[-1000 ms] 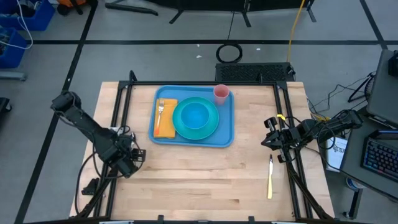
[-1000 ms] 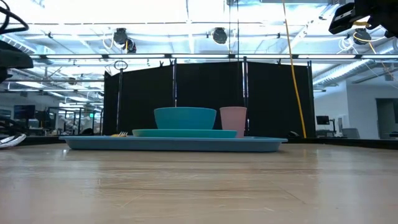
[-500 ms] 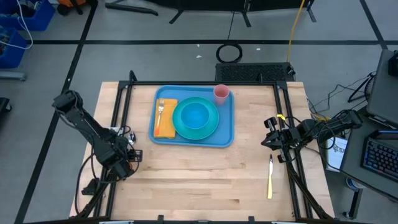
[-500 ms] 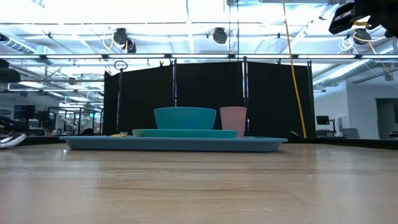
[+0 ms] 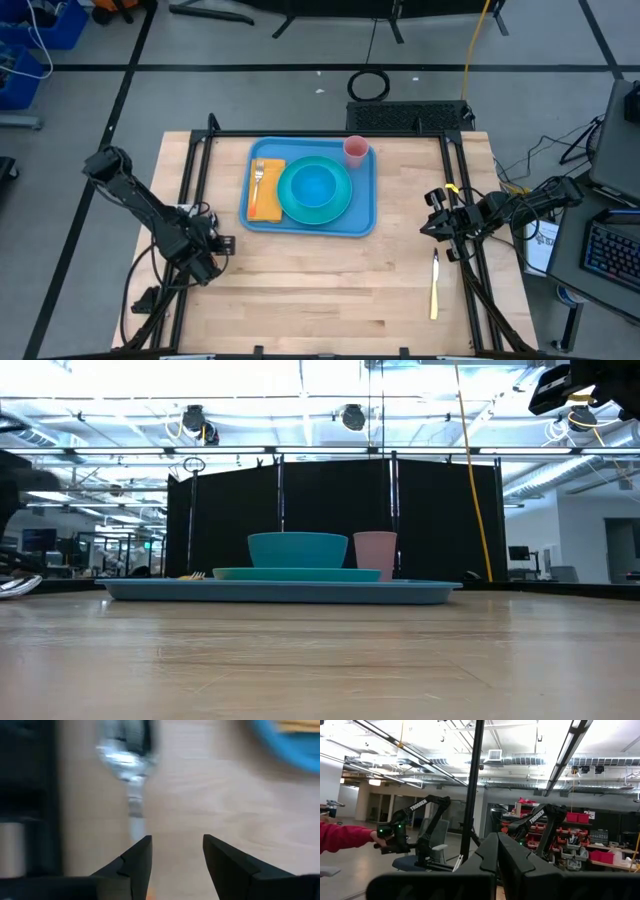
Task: Set up tray
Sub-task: Put the orange spoon on the yellow napkin to the right of the orange fork
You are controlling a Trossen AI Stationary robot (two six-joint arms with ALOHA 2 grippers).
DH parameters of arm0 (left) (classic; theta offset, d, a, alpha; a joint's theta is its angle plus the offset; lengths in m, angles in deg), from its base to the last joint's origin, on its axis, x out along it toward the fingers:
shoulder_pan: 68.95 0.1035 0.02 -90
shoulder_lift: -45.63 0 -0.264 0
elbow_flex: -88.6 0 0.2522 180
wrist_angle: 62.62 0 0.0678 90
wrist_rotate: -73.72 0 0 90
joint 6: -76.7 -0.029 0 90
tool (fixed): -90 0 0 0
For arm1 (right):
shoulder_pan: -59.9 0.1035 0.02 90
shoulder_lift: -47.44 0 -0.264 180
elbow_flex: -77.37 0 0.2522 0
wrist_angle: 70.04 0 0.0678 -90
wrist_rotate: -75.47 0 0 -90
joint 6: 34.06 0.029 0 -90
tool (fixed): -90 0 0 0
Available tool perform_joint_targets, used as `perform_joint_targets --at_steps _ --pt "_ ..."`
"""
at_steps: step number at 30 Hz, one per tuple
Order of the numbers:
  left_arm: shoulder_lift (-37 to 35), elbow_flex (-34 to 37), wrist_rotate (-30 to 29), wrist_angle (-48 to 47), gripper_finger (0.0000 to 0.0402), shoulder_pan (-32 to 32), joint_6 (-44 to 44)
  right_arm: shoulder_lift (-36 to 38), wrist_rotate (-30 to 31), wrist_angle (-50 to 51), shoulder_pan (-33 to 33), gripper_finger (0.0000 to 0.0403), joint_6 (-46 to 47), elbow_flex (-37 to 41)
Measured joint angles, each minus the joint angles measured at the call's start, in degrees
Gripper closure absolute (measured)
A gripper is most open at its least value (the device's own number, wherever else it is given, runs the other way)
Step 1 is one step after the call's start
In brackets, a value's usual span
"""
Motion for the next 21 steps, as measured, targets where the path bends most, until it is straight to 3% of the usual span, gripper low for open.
perform_joint_targets --at_steps 8,21 --pt "0.0 2.3 8.0 1.8 0.0222 3.5 2.2 0.0 0.0 0.1 0.0 0.0399 0.0 0.0" --pt "0.1 3.0 10.8 2.0 0.0222 6.1 -1.1 0.0 0.0 0.0 0.0 0.0399 0.0 0.0"
